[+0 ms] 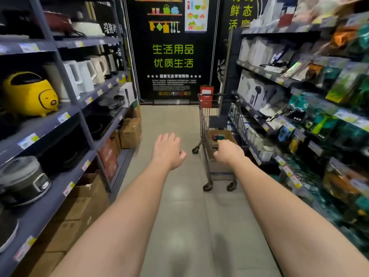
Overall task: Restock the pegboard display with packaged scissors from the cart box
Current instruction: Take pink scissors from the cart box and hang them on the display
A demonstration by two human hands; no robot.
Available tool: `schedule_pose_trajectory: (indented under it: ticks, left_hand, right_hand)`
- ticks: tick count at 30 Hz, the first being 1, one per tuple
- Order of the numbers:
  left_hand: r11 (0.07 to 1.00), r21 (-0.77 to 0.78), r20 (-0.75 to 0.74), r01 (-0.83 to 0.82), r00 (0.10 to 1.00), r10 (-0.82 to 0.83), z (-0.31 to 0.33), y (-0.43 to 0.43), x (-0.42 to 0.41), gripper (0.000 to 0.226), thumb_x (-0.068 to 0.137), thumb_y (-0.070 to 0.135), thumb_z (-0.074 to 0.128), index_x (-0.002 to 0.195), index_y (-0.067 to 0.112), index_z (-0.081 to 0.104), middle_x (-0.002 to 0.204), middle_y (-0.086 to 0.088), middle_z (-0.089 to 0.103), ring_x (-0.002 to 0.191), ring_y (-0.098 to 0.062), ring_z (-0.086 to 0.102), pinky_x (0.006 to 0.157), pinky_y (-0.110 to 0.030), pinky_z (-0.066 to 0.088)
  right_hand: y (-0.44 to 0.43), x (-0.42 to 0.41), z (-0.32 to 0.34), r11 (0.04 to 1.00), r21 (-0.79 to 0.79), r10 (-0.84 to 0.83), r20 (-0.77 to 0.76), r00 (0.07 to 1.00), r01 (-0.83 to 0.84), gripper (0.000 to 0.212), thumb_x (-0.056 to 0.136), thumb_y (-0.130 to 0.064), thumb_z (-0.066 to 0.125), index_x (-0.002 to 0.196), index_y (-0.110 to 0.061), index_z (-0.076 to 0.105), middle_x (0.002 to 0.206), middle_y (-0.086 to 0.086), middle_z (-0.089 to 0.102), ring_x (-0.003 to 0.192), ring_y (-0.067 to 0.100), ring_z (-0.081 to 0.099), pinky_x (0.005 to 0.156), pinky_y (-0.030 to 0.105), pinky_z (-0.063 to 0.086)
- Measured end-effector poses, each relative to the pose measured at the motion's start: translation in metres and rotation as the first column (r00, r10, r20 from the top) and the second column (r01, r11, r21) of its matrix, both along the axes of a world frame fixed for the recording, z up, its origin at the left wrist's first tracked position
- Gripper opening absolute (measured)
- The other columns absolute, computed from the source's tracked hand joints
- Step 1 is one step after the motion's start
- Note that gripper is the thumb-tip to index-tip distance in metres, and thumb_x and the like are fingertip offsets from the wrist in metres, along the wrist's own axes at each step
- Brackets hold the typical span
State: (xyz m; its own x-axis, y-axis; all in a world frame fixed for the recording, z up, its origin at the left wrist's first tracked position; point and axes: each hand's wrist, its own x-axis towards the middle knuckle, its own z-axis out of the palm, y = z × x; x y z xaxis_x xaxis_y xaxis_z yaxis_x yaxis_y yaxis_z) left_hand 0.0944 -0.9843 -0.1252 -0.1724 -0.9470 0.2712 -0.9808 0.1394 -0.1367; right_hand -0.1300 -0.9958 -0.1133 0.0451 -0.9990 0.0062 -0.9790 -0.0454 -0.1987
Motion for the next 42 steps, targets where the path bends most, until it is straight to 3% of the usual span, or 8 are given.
schedule_pose_trajectory:
  ticks: [6,17,26,31,36,42]
  left_hand:
    - [0.994,0.094,0.035,0.063,0.997,-0.067,-0.04,-0.167,-0.017,0.055,0.09,0.048,0.045,0.133,0.016,0.057,0.139,-0.009,0.057,0.13,-0.03,0.05,0.111,-0.041,0.036]
    - [0.973,0.207,-0.046,0.101,0.995,-0.094,-0.064,-0.452,-0.039,0.055,0.091,0.047,0.047,0.136,0.016,0.055,0.138,-0.007,0.057,0.131,-0.028,0.05,0.109,-0.04,0.038]
    - [0.938,0.285,-0.082,0.199,0.98,-0.183,-0.14,-0.678,-0.026,0.059,0.092,0.047,0.05,0.139,0.013,0.054,0.148,-0.01,0.05,0.138,-0.028,0.045,0.116,-0.041,0.033]
    - [0.89,0.34,-0.055,0.303,0.951,-0.303,-0.152,-0.798,-0.021,0.055,0.094,0.046,0.049,0.137,0.012,0.055,0.145,-0.011,0.052,0.135,-0.029,0.047,0.114,-0.04,0.035]
    - [0.845,0.393,-0.084,0.362,0.93,-0.359,-0.159,-0.898,-0.043,0.057,0.091,0.049,0.047,0.137,0.016,0.055,0.144,-0.011,0.054,0.132,-0.03,0.049,0.109,-0.042,0.038]
    - [0.775,0.454,-0.115,0.44,0.891,-0.439,-0.187,-0.996,-0.085,0.065,0.096,0.05,0.045,0.15,0.014,0.046,0.159,-0.011,0.042,0.143,-0.032,0.042,0.118,-0.044,0.033]
  right_hand:
    - [-0.161,-0.022,-0.045,0.995,0.066,-0.075,0.008,0.997,0.074,0.039,0.098,-0.032,0.057,0.13,-0.009,0.058,0.127,0.014,0.064,0.116,0.034,0.062,0.09,0.039,0.05]
    - [-0.435,-0.038,-0.083,0.977,0.185,-0.11,0.008,0.994,0.106,0.041,0.1,-0.032,0.052,0.132,-0.008,0.057,0.133,0.016,0.061,0.12,0.036,0.06,0.099,0.041,0.05]
    - [-0.655,-0.023,-0.162,0.939,0.275,-0.199,-0.056,0.978,0.206,0.041,0.1,-0.033,0.05,0.132,-0.009,0.056,0.133,0.014,0.062,0.121,0.036,0.06,0.097,0.041,0.049]
    - [-0.745,-0.021,-0.18,0.89,0.336,-0.29,-0.1,0.952,0.307,0.042,0.1,-0.035,0.052,0.135,-0.01,0.057,0.134,0.013,0.062,0.121,0.033,0.061,0.096,0.04,0.05]
    - [-0.823,-0.037,-0.192,0.849,0.37,-0.395,-0.03,0.918,0.377,0.041,0.097,-0.032,0.053,0.133,-0.013,0.059,0.134,0.011,0.064,0.118,0.033,0.063,0.095,0.039,0.052]
    - [-0.901,-0.071,-0.241,0.774,0.444,-0.511,0.015,0.86,0.452,0.051,0.097,-0.035,0.049,0.145,-0.017,0.052,0.143,0.01,0.059,0.124,0.033,0.061,0.1,0.039,0.051]
